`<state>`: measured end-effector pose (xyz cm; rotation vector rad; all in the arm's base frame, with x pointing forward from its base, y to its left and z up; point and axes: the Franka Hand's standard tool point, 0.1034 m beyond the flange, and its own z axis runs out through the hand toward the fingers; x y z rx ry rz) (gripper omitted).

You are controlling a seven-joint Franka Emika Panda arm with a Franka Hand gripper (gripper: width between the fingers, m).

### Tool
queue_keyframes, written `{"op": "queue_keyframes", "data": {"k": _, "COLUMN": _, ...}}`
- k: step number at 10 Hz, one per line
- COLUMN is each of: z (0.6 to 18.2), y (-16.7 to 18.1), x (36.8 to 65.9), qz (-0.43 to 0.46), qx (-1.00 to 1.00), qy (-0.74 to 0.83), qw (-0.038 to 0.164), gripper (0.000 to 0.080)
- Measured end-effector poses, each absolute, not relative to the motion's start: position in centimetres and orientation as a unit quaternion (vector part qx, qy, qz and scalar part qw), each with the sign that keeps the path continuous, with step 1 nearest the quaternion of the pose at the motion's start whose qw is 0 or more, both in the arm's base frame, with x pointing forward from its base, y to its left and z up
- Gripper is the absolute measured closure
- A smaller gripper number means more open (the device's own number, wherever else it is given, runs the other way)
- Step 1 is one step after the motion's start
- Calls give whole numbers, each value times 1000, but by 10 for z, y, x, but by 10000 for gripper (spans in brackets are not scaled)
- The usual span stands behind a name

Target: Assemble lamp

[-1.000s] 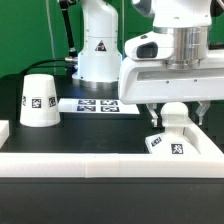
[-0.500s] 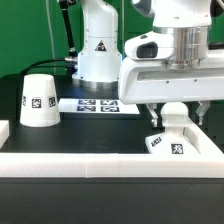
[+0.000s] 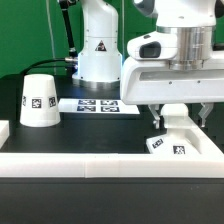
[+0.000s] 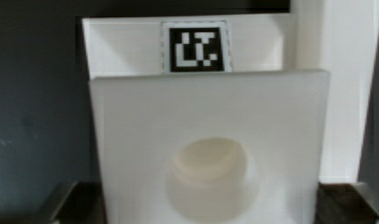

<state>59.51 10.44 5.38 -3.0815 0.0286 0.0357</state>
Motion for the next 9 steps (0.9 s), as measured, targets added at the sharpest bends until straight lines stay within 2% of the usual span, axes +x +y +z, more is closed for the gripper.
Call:
{"op": "queue_keyframes", "data": {"k": 2, "z": 54, "y": 104, "x": 595, "qz": 12, "qx": -999, "qy": 9, "qw": 30, "gripper": 262}}
{"op": "queue_keyframes", "data": {"k": 4, "z": 54, "y": 104, "x": 595, "qz": 12, "qx": -999, "qy": 9, "qw": 30, "gripper": 128}}
{"op": "queue_keyframes", "data": {"k": 9, "z": 54, "y": 104, "x": 595, "qz": 12, "qx": -999, "qy": 9, "qw": 30, "gripper": 101}}
